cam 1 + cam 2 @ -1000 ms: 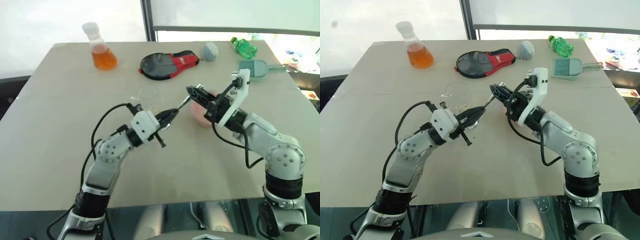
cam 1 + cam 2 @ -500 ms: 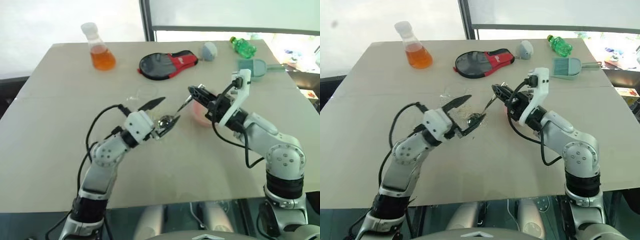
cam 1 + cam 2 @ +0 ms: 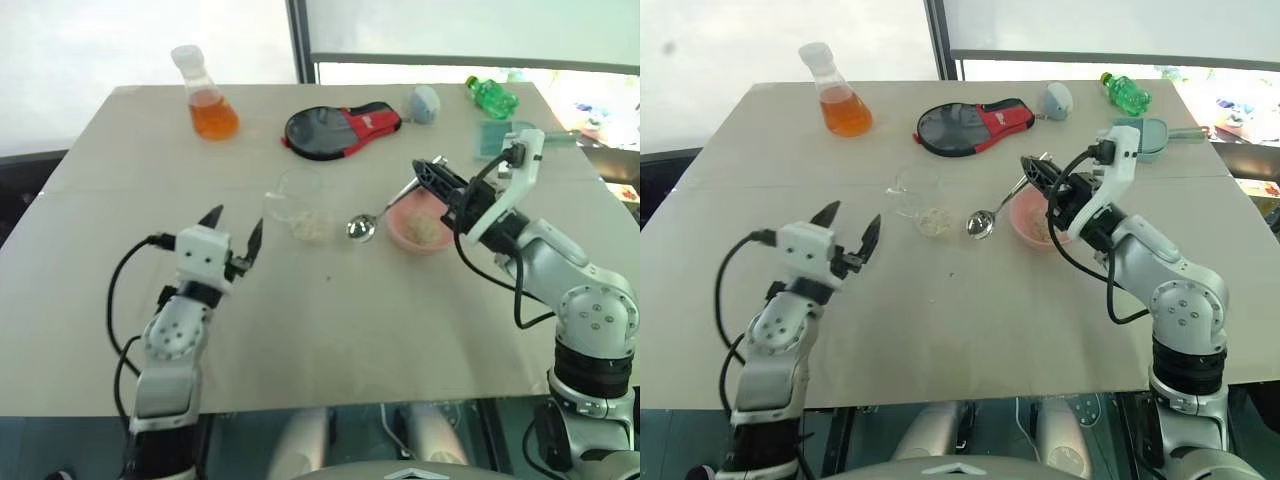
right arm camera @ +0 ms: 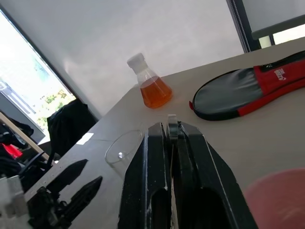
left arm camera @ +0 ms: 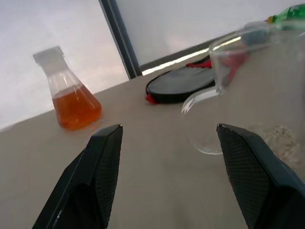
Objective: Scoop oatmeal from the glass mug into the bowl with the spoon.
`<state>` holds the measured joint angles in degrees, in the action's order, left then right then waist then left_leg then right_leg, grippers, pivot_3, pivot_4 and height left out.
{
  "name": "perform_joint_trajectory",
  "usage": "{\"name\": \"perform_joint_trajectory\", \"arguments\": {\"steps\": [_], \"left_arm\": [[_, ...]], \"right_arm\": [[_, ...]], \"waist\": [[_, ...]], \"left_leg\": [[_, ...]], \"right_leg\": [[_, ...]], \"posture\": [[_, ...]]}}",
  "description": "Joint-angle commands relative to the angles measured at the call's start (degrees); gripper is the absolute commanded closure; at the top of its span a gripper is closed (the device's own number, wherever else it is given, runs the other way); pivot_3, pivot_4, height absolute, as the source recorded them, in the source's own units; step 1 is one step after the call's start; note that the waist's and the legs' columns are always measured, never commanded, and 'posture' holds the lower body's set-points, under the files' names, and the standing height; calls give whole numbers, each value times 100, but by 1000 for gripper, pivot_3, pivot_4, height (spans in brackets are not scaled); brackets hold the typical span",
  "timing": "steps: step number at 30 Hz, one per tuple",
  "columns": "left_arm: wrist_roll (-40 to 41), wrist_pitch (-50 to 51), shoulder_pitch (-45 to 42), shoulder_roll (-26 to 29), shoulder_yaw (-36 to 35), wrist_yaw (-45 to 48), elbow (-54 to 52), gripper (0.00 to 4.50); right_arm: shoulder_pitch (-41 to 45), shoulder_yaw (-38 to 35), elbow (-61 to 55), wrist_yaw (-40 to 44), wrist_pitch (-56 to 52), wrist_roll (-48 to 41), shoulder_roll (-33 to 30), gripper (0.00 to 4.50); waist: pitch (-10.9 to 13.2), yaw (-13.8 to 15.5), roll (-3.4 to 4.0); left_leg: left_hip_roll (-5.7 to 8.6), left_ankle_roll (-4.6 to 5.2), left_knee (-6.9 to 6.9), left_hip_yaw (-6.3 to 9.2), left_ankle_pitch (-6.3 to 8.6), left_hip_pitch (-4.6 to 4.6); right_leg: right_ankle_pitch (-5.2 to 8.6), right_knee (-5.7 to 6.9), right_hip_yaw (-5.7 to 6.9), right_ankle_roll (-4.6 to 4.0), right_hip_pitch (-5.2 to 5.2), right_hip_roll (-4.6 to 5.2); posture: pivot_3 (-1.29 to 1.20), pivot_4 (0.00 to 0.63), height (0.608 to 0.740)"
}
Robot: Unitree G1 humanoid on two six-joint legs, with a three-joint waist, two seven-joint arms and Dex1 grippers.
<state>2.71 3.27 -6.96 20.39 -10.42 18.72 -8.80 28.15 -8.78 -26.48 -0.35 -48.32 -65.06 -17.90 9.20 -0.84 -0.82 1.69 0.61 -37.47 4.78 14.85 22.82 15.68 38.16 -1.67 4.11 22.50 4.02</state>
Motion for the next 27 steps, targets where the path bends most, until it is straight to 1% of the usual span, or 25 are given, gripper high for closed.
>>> {"name": "perform_joint_trajectory", "arguments": {"steps": [1,5,11,15,19,20,21,22,27], "left_arm": [[136,35,-328,220,31,252,397,1211],[218,-119,-672,309,144,540,894,1211],[224,-333,-1217,155,154,325,1468,1211],[263,-374,-1735,83,190,279,1899,1211],[315,-378,-1826,63,221,387,1975,1211],[335,-363,-1813,60,218,413,1973,1700],[332,-321,-1781,61,220,415,1971,1819],[336,-289,-1756,58,217,409,1968,2340],[343,-208,-1709,51,266,420,1969,4408]], "right_arm": [[238,-111,-81,66,172,20,-37,4500],[222,-150,-82,73,219,118,-51,4500],[88,-94,-229,32,293,225,-8,4500],[27,-1,-271,71,324,351,19,4500],[7,24,-292,114,336,389,33,4500],[12,25,-283,124,346,400,30,4500],[24,20,-273,130,356,408,27,4500],[40,16,-264,135,362,414,24,4500],[286,-96,-187,91,360,355,-22,4500]], "waist": [[0,-12,0],[0,-24,0],[0,-11,0],[0,-10,0],[0,-33,0],[0,-38,0],[0,-38,0],[0,-36,0],[0,-33,0]], "left_leg": [[0,0,0,1,0,0],[-2,-2,6,-2,-1,3],[-1,-2,5,-1,-1,7],[-1,-2,5,-1,-1,6],[1,-3,5,-3,-1,8],[1,-3,5,-5,-2,8],[1,-3,5,-6,-2,8],[0,-4,5,-5,-2,9],[0,-3,4,-4,-2,9]], "right_leg": [[0,0,0,0,1,0],[0,-8,-3,0,6,0],[0,-10,-2,0,6,3],[0,-8,-2,0,6,4],[0,-9,-4,0,9,4],[0,-9,-6,0,10,4],[0,-8,-7,0,12,4],[0,-9,-7,0,12,4],[0,-7,-7,0,12,4]], "posture": [[0,150,740],[0,150,740],[0,150,740],[0,150,740],[0,150,740],[0,150,740],[0,150,740],[0,150,740],[0,150,740]]}}
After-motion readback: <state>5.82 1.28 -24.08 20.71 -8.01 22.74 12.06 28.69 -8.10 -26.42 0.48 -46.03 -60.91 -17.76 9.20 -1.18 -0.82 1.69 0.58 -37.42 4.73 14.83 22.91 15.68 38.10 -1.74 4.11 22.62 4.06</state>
